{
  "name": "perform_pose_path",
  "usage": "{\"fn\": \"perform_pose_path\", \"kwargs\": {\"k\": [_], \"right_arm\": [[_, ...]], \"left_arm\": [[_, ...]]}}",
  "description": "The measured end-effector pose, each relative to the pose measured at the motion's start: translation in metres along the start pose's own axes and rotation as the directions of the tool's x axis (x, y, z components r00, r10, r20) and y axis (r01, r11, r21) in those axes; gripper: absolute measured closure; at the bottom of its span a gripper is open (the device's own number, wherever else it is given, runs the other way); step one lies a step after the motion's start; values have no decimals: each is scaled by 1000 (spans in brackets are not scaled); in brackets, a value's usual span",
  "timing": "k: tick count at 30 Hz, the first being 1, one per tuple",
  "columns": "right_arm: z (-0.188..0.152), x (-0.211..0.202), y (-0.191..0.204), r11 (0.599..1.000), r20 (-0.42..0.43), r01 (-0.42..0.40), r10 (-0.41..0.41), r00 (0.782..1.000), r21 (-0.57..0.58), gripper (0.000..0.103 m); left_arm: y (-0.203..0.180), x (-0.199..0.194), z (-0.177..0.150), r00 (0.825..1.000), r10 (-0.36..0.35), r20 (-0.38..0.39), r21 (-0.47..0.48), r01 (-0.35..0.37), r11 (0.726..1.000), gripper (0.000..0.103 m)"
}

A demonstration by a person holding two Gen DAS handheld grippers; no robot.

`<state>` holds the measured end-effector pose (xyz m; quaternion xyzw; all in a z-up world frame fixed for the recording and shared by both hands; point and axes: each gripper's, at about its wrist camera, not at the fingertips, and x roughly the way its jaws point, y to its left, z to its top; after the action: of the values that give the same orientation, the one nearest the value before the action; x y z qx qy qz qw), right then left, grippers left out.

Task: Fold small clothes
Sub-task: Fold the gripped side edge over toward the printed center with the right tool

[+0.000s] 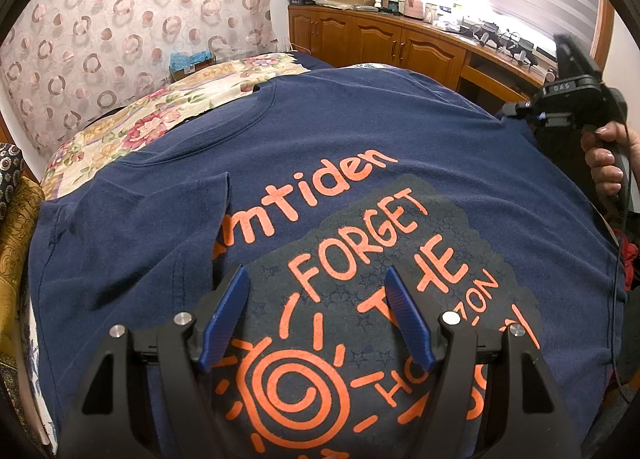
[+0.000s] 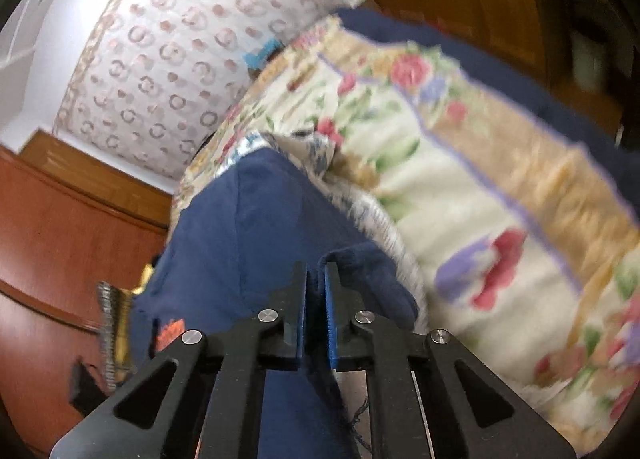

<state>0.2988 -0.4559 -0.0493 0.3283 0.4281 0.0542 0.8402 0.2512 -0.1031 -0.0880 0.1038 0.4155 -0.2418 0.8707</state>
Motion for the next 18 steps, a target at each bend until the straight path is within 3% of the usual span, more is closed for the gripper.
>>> {"fn": "perform_pose_path", "kwargs": {"k": [4,7,10,15,18], "right_arm": [[-6,-18,37,986,90,3,12,996,-164,99],[-21,-29,83,939,107,-14,54,993,-343,99],[-44,-26,115,894,39,-55,81,996,-444,99],[-84,1,123,879,-113,-103,56,992,-465,99],[-104,17,116,877,-164,-76,-3,987,-475,98]], "left_arm": [[0,0,0,1000,0,0,0,0,1000,32],[0,0,0,1000,0,0,0,0,1000,32],[0,0,0,1000,0,0,0,0,1000,32],[0,0,0,1000,0,0,0,0,1000,32],[0,0,0,1000,0,0,0,0,1000,32]]}}
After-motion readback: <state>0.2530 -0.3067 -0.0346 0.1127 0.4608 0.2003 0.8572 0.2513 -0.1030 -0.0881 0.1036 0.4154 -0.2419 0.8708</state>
